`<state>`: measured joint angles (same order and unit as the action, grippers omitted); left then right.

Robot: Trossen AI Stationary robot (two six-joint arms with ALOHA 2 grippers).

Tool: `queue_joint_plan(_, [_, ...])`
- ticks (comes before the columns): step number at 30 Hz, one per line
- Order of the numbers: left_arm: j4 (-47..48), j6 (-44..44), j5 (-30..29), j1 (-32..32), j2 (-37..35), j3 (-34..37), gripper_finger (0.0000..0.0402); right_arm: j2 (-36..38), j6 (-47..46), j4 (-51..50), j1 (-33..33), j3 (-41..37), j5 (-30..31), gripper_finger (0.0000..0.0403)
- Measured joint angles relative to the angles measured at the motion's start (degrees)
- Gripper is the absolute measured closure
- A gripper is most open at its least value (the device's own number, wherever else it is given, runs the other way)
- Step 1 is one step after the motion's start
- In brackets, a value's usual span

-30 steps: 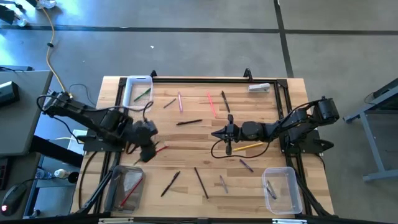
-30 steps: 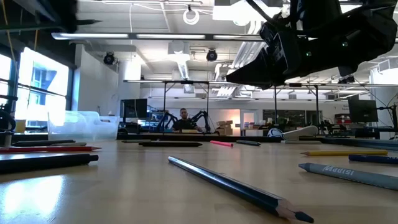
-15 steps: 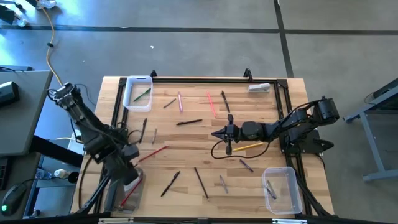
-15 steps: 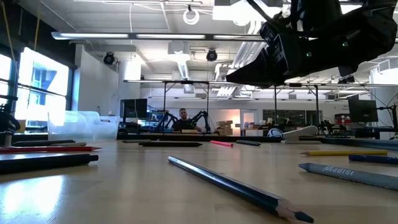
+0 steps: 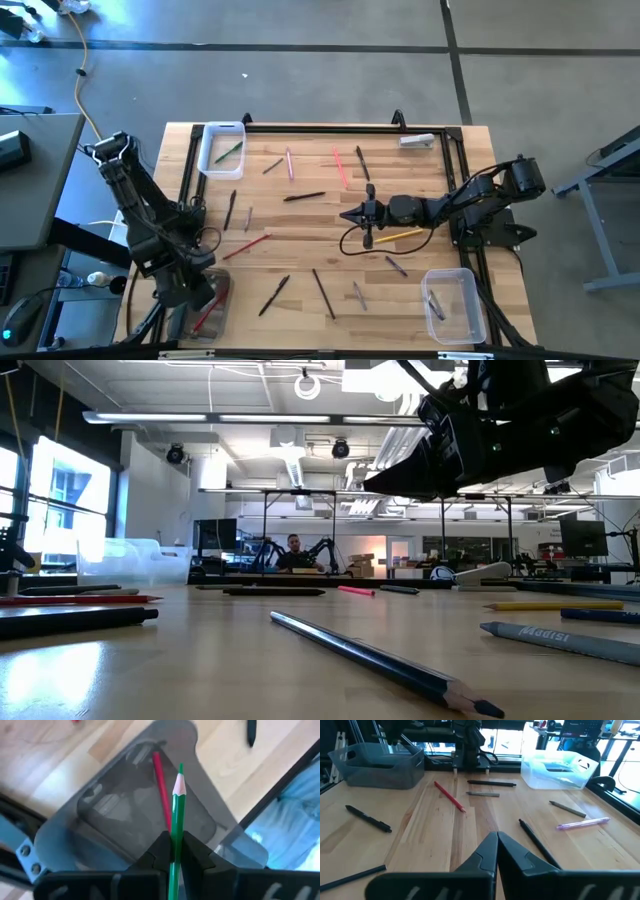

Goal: Sort crayons/erasers/pens/pencils in bins
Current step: Put the green pencil into the black bin

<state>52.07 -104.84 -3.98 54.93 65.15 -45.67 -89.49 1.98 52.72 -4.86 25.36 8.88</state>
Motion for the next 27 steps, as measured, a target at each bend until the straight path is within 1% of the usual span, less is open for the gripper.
queue_joint_plan(6, [0.0, 0.0, -4.0, -0.6, 0.0, 0.0, 0.0393, 0.0, 0.0, 0.2, 0.0, 0.0, 0.0, 0.0403])
queue_joint_plan(13, [0.0, 0.0, -4.6, -0.5, 0.2, 0.0, 0.0393, 0.0, -0.2, 0.2, 0.0, 0.0, 0.0, 0.0403])
queue_joint_plan(17, [-0.1, 0.3, -6.3, -0.5, 0.8, 0.0, 0.0393, 0.0, -0.2, 0.2, 0.0, 0.0, 0.0, 0.0403])
queue_joint_plan(21, [-0.7, 3.7, -5.9, -0.4, 3.0, 0.0, 0.0393, 0.0, 0.0, 0.3, 0.0, 0.0, 0.0, 0.0403])
queue_joint_plan(24, [-2.8, 7.9, -7.2, -0.4, 5.1, 0.0, 0.0393, 0.0, 0.0, 0.2, 0.0, 0.0, 0.0, 0.0403])
queue_joint_plan(27, [-3.3, 9.2, -7.5, -0.4, 7.1, 0.0, 0.0393, 0.0, 0.0, 0.2, 0.0, 0.0, 0.0, 0.0403])
